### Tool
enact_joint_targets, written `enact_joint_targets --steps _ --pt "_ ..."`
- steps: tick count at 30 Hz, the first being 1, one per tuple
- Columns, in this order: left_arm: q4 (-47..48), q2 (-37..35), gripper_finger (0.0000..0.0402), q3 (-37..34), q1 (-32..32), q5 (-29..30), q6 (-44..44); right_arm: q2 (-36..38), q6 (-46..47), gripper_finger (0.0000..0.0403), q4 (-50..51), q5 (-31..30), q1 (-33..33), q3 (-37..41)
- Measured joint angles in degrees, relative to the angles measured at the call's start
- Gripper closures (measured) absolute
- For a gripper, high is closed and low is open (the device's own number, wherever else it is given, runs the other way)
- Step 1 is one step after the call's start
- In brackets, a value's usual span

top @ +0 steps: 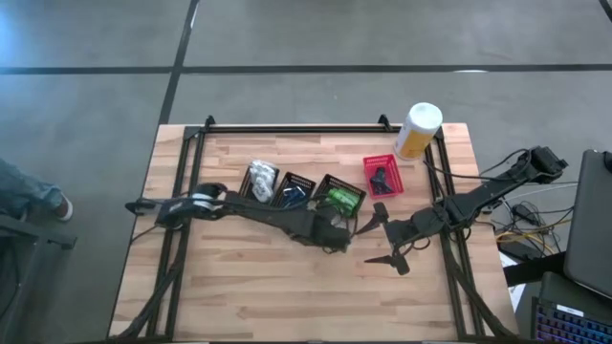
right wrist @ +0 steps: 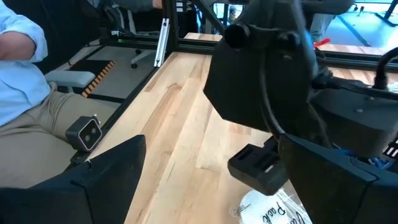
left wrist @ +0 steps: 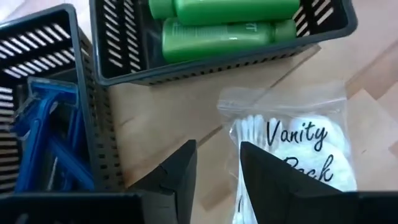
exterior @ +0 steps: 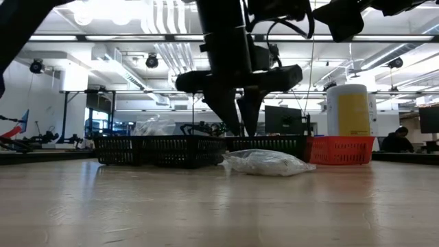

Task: Pick & Place Travel size toiletries
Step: Put the vanity pack into the left black bin

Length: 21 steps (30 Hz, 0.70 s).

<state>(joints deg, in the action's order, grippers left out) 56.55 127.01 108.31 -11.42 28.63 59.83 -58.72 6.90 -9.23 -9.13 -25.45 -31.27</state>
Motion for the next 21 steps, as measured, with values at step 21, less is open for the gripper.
enact_joint_targets --steps 21 --pt "-5.68 1.41 0.0273 -1.13 4.08 -14.79 -1.35 0.0 0.0 0.0039 -0.02 0.0 0.0 -0.02"
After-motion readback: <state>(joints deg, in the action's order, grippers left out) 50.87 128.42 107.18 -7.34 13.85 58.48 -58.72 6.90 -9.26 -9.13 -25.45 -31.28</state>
